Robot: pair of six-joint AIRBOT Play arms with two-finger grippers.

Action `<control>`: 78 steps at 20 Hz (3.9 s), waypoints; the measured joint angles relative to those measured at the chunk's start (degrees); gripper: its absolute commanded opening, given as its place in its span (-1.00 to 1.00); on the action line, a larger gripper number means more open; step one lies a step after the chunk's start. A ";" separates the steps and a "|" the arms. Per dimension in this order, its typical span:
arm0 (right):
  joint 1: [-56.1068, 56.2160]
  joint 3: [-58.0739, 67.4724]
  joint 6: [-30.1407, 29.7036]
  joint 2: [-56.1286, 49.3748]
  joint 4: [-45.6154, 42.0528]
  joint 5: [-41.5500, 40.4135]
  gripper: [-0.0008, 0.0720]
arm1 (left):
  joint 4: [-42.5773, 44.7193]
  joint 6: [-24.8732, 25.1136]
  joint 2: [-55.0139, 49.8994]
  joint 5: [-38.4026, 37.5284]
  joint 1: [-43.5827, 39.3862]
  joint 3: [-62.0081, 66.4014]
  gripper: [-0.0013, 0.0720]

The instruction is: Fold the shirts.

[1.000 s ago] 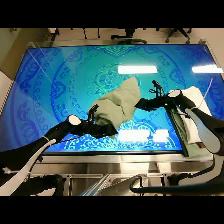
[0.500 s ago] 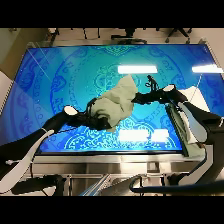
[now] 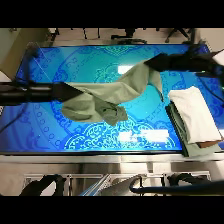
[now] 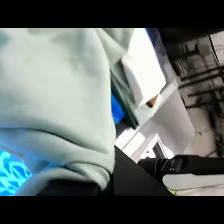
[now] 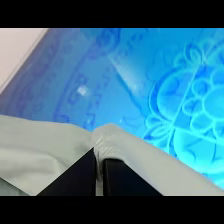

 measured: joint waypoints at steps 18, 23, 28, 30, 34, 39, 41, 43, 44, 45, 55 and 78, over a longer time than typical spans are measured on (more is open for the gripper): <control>0.00 -0.28 -0.15 -5.86 -7.67 0.92 -0.93 | 1.03 4.35 -21.59 -0.13 6.16 24.13 -0.91; 0.09 -1.03 -0.13 -24.02 -4.85 1.49 -0.39 | 2.16 5.09 -41.55 6.64 1.01 24.30 0.71; -0.79 0.11 -1.18 -29.18 -1.49 0.09 0.57 | 2.43 1.36 -47.95 4.44 5.27 27.28 0.71; -2.75 0.83 -1.77 -27.74 -1.49 -0.02 0.72 | 2.60 -1.95 -47.56 -0.33 8.96 30.51 0.71; -8.31 1.36 -0.87 -23.89 -4.24 2.84 0.71 | 8.22 -7.98 -41.35 -11.41 15.28 31.91 0.71; -12.68 -0.39 0.39 -22.40 -8.02 8.22 0.70 | 22.53 -11.10 -25.75 -15.28 18.16 13.88 0.71; -13.25 -1.86 0.48 -22.34 -9.31 9.18 0.70 | 25.09 -11.54 -19.67 -13.29 18.10 1.77 0.71; -13.53 -3.08 0.39 -22.82 -10.01 9.46 0.69 | 26.45 -11.50 -14.64 -9.27 17.07 -10.73 0.71; -13.62 -3.48 0.28 -23.19 -10.23 9.70 0.69 | 26.49 -11.34 -12.48 -6.34 16.20 -16.90 0.71; -13.68 -3.76 0.26 -23.54 -10.54 9.84 0.69 | 26.18 -10.86 -10.80 -3.08 15.30 -22.12 0.71; -13.75 -4.44 0.07 -25.66 -11.02 10.99 0.69 | 10.45 -1.44 -17.16 21.88 4.22 -41.11 0.71; -13.81 -4.44 0.09 -25.77 -10.82 12.76 0.70 | 7.93 0.57 -20.61 23.69 9.11 -40.06 -0.58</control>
